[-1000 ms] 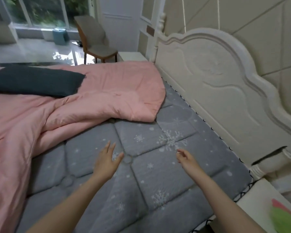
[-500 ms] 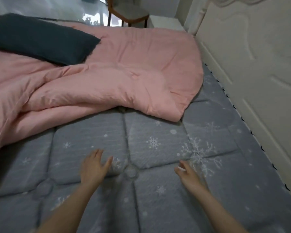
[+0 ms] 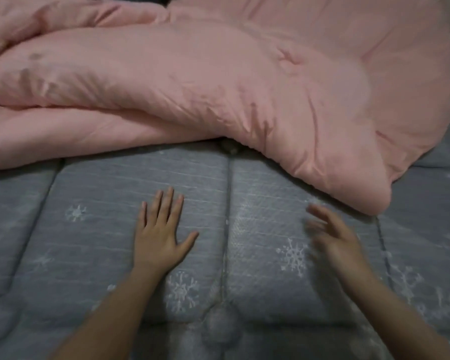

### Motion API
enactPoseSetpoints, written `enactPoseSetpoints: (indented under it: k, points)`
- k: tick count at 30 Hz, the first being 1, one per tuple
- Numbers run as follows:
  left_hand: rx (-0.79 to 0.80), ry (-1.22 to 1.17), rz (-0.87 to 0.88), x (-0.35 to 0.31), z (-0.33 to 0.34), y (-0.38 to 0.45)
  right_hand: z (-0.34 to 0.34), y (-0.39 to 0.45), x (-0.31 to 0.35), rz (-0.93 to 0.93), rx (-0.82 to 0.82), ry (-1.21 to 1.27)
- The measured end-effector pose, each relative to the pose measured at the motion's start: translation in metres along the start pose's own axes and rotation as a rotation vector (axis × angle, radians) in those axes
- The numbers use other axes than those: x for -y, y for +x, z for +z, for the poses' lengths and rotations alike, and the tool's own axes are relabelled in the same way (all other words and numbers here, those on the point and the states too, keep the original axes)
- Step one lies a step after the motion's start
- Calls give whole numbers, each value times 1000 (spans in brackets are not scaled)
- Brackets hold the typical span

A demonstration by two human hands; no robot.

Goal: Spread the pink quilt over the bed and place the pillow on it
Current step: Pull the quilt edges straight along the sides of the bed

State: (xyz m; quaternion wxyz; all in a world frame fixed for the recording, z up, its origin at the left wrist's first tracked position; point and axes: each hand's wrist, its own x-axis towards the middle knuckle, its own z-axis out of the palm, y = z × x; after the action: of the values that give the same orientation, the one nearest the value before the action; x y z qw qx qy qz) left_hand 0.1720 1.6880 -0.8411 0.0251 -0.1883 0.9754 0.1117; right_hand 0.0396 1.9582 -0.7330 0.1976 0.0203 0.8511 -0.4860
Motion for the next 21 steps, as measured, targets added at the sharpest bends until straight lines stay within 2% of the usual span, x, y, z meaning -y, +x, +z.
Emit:
enactPoseSetpoints:
  k: [6, 8, 10, 13, 18, 21]
  points:
    - [5, -50, 19, 4, 10, 5, 42, 63, 60, -510, -154, -228]
    - [12, -62, 26, 6, 15, 3, 55, 80, 82, -684, -240, -391]
    - [6, -78, 28, 8, 20, 4, 62, 104, 103, -770, -345, -537]
    - [-2, -89, 22, 8, 22, 5, 71, 143, 132, -720, -354, -642]
    - [-46, -89, 36, 8, 25, 7, 87, 203, 176, -536, -239, -761]
    - [-54, -86, 56, 9, 26, 7, 89, 235, 191, -406, -166, -913]
